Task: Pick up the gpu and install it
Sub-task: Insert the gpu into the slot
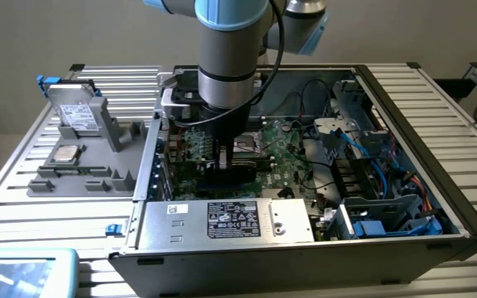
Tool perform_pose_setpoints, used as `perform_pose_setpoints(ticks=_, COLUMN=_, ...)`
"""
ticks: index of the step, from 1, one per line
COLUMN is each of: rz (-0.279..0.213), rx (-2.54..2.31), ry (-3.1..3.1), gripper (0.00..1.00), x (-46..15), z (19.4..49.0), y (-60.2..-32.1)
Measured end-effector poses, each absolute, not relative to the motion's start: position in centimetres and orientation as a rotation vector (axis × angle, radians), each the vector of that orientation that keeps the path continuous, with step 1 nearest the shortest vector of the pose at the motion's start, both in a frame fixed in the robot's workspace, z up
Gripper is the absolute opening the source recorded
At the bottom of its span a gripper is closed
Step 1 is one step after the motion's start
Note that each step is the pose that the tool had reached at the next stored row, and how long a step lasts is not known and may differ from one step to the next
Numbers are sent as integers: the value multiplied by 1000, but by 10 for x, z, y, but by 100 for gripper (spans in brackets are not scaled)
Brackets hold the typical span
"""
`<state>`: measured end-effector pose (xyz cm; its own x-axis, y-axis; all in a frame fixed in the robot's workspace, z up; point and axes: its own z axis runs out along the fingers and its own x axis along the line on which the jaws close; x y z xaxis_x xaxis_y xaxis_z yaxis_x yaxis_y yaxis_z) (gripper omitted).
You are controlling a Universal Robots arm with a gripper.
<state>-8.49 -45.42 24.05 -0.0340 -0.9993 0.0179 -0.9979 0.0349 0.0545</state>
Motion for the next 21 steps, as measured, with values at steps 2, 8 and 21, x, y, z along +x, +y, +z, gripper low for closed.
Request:
perform_pose_setpoints(ticks=2, rz=-41, rx=2147, ry=-2223, gripper=29, x=-85, z=241, y=-454)
perform_pose_setpoints(ticks=8, rz=-41, rx=2147, ry=-2223, gripper=29, x=-85, z=241, y=-454)
perform_pose_setpoints(ticks=21, rz=-32, rx=2150, ry=-2226, gripper=29, x=-87, z=239, y=-453)
